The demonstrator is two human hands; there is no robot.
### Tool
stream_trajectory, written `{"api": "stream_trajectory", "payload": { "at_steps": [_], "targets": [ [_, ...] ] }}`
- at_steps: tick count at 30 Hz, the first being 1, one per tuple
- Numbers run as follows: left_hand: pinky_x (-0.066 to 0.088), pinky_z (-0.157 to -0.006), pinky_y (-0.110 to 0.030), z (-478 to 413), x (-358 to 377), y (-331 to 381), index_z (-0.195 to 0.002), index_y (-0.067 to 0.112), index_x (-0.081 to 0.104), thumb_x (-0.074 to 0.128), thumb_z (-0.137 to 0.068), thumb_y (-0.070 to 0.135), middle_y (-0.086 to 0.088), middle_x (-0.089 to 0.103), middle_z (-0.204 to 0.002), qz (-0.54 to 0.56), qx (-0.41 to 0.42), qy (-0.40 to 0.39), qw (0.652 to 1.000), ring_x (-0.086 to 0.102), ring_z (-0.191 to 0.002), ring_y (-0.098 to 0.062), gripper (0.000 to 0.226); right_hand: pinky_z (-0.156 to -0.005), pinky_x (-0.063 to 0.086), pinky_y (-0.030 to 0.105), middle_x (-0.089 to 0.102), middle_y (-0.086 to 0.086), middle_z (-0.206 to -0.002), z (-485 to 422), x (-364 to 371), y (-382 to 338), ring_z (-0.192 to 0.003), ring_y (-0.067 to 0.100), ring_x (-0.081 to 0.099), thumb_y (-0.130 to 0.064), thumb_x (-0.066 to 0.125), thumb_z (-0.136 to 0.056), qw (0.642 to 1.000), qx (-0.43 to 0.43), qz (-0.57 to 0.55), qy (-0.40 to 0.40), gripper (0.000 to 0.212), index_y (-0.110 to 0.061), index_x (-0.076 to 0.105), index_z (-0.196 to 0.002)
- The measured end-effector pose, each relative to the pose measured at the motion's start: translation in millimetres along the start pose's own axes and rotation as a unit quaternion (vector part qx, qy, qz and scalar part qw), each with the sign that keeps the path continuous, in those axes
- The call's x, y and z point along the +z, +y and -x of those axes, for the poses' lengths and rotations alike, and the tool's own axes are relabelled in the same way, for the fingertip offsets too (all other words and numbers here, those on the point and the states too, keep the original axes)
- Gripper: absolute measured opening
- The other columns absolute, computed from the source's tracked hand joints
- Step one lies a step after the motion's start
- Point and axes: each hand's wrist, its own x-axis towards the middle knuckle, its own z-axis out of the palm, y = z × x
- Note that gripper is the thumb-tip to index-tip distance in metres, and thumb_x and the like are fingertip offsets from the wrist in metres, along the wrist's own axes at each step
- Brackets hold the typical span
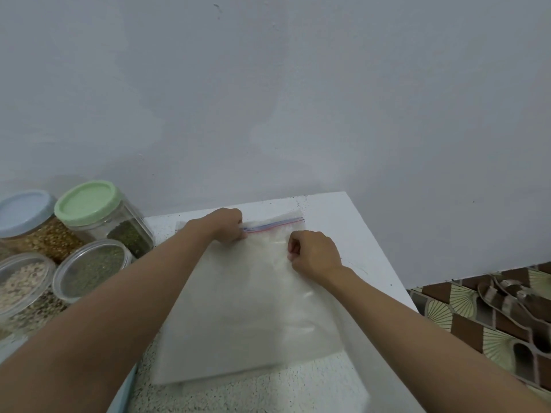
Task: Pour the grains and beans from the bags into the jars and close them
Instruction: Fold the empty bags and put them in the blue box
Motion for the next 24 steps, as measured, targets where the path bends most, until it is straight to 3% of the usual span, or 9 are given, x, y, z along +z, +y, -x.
{"api": "stream_trajectory", "payload": {
  "at_steps": [2, 5, 8, 11, 15, 19, 24],
  "targets": [
    [0.039, -0.091, -0.033, 3, 1, 3, -0.123, 0.005, 0.055, 0.053, -0.103, 0.036, -0.014, 0.056, -0.131, -0.01, 0.01, 0.001, 1.0, 0.053, -0.119, -0.031, 0.036, -0.073, 0.049, 0.03, 0.07, -0.006, -0.089, -1, 0, 1, -0.085, 0.02, 0.063, -0.009, 0.062, -0.083, 1.0, 0.002, -0.001, 0.002, 0.013, -0.022, 0.063, -0.084],
    [0.043, -0.096, -0.039, 9, 3, 4, -0.119, 0.007, 0.052, 0.048, -0.106, 0.034, -0.015, 0.056, -0.129, -0.008, 0.028, 0.018, 0.999, 0.053, -0.117, -0.032, 0.03, -0.075, 0.05, 0.032, 0.07, -0.006, -0.09, 0, 1, 1, -0.086, 0.021, 0.063, -0.009, 0.062, -0.084, 1.0, -0.003, 0.001, 0.008, 0.013, -0.02, 0.064, -0.09],
    [0.037, -0.086, -0.038, 18, 0, -1, -0.103, 0.016, 0.04, 0.043, -0.107, 0.032, -0.006, 0.058, -0.11, 0.001, 0.053, 0.042, 0.998, 0.049, -0.099, -0.029, 0.017, -0.074, 0.049, 0.036, 0.066, -0.006, -0.088, 6, 7, 6, -0.082, 0.02, 0.06, -0.012, 0.063, -0.087, 0.999, -0.03, -0.004, 0.044, 0.015, -0.02, 0.058, -0.099],
    [0.026, -0.082, -0.037, 28, -5, -6, -0.1, 0.018, 0.041, 0.043, -0.108, 0.029, 0.008, 0.051, -0.083, 0.025, 0.083, 0.084, 0.993, 0.044, -0.087, -0.027, 0.013, -0.072, 0.049, 0.038, 0.063, -0.008, -0.084, 15, 16, 14, -0.078, 0.019, 0.057, -0.013, 0.062, -0.089, 0.992, -0.076, -0.024, 0.101, 0.006, -0.019, 0.06, -0.091],
    [0.021, -0.079, -0.036, 39, -8, -9, -0.104, 0.017, 0.047, 0.045, -0.107, 0.028, 0.006, 0.054, -0.077, 0.043, 0.106, 0.129, 0.985, 0.046, -0.078, -0.026, 0.011, -0.08, 0.047, 0.029, 0.069, -0.009, -0.096, 26, 15, 25, -0.085, 0.013, 0.06, -0.013, 0.063, -0.092, 0.988, -0.084, -0.085, 0.096, 0.009, -0.018, 0.067, -0.099],
    [0.02, -0.079, -0.035, 52, -12, -5, -0.1, 0.023, 0.043, 0.043, -0.107, 0.022, 0.008, 0.05, -0.067, 0.045, 0.126, 0.174, 0.976, 0.044, -0.064, -0.015, 0.008, -0.092, 0.048, 0.022, 0.065, -0.012, -0.104, 46, 9, 38, -0.1, 0.005, 0.06, -0.009, 0.079, -0.081, 0.969, -0.109, -0.19, 0.116, 0.027, -0.02, 0.066, -0.102],
    [0.023, -0.083, -0.035, 70, -15, 0, -0.101, 0.024, 0.042, 0.04, -0.107, 0.017, 0.008, 0.046, -0.065, 0.039, 0.146, 0.206, 0.967, 0.04, -0.061, -0.008, 0.01, -0.08, 0.043, 0.015, 0.054, -0.012, -0.103, 54, 5, 40, -0.098, 0.008, 0.054, -0.021, 0.088, -0.074, 0.957, -0.053, -0.229, 0.168, 0.045, -0.025, 0.051, -0.099]
  ]
}}
